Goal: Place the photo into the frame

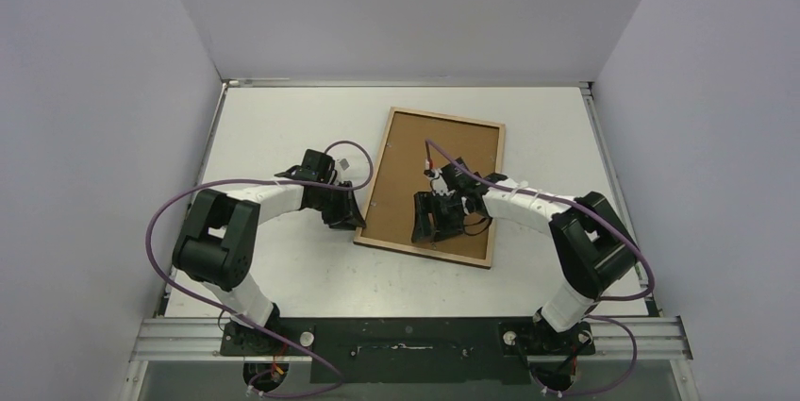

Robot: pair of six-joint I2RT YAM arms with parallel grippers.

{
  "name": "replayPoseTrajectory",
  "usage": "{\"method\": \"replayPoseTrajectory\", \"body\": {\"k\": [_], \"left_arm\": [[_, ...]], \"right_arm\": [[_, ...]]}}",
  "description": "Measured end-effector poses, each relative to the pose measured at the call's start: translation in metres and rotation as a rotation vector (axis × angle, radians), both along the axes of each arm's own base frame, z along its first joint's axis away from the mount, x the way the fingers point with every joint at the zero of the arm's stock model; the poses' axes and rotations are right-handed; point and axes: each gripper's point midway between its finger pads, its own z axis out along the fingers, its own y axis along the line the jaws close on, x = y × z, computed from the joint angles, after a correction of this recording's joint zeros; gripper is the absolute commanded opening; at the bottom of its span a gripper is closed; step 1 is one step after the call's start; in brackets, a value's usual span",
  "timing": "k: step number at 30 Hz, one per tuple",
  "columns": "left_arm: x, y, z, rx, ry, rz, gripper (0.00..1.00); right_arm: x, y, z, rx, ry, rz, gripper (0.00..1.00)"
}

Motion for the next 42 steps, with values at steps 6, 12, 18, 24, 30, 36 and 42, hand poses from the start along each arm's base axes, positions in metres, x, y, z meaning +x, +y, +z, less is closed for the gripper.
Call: {"method": "replayPoseTrajectory", "body": {"k": [6, 12, 18, 24, 30, 36, 42], "left_arm": [[0.001, 0.0, -0.001, 0.003, 0.011, 0.012, 0.21], [0.001, 0.0, -0.001, 0.005, 0.025, 0.028, 0.18], [0.001, 0.0, -0.002, 0.007, 0.036, 0.042, 0.17], [0.001, 0.0, -0.001, 0.01, 0.039, 0.047, 0.18], [0.001, -0.001, -0.001, 0.01, 0.035, 0.045, 0.2], [0.003, -0.005, -0.002, 0.005, 0.029, 0.036, 0.27], [0.013, -0.008, -0.001, 0.017, 0.029, 0.036, 0.38]], "right_arm": [[-0.005, 0.009, 0.001, 0.032, 0.019, 0.035, 0.62], [-0.012, 0.015, 0.002, 0.076, 0.053, 0.075, 0.62], [-0.018, 0.017, 0.002, 0.101, 0.07, 0.116, 0.62], [-0.021, 0.016, 0.002, 0.1, 0.081, 0.139, 0.61], [-0.018, 0.015, 0.003, 0.079, 0.08, 0.106, 0.63], [0.007, 0.009, 0.014, 0.029, -0.053, 0.02, 0.64], [0.055, -0.031, 0.054, -0.045, -0.276, -0.215, 0.7]]}}
